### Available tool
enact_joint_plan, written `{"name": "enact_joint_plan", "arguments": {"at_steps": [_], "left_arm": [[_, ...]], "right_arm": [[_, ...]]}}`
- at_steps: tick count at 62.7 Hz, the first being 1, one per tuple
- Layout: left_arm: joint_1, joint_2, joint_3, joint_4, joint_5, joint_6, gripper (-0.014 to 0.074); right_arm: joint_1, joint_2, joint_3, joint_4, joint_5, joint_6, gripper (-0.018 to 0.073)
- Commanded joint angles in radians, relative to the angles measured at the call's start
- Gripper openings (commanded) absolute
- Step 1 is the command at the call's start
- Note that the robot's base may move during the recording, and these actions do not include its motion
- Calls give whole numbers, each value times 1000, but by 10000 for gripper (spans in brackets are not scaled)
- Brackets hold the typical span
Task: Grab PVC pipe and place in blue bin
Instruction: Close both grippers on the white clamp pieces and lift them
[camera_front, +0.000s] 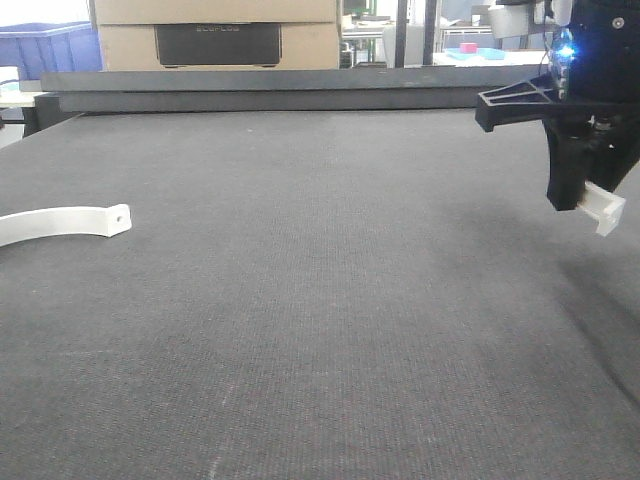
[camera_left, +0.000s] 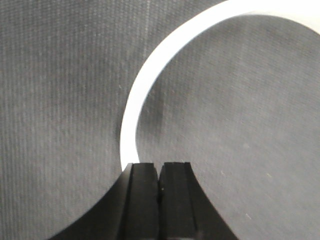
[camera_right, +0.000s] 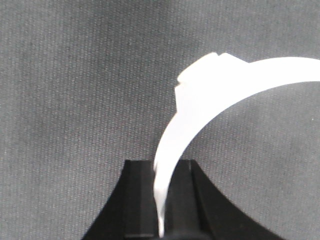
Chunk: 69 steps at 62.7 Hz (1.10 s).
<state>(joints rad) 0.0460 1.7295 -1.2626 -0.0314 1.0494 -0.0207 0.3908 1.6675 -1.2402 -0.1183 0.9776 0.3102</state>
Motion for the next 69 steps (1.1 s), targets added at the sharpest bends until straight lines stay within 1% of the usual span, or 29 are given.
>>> {"name": "enact_joint_plan", "arguments": {"at_steps": [1, 9, 12, 17, 22, 25, 32, 43, 69], "left_arm": [[2, 2, -6, 18, -24, 2, -71], [2, 2, -6, 40, -31, 2, 94], [2, 2, -6, 40, -31, 2, 176], [2, 2, 0, 40, -35, 2, 262], [2, 2, 21, 42, -47, 2, 309], [2, 2, 38, 42, -60, 2, 321], [2, 2, 84, 42, -115, 2, 318], [2, 2, 103, 42, -154, 2, 318], [2, 2, 103, 42, -146, -9, 318]], "right_arm": [[0, -12, -4, -19, -10, 3, -157], [0, -12, -4, -19, -12, 3, -158], [0, -12, -4, -19, -16, 3, -159], [0, -12, -4, -19, -25, 3, -159], [0, -12, -4, -19, -30, 3, -159], [0, -12, -4, -19, -30, 3, -159], [0, -12, -4, -19, -30, 3, -159], [0, -12, -4, -19, -32, 3, -159], [0, -12, -4, -19, -26, 3, -159]]}}
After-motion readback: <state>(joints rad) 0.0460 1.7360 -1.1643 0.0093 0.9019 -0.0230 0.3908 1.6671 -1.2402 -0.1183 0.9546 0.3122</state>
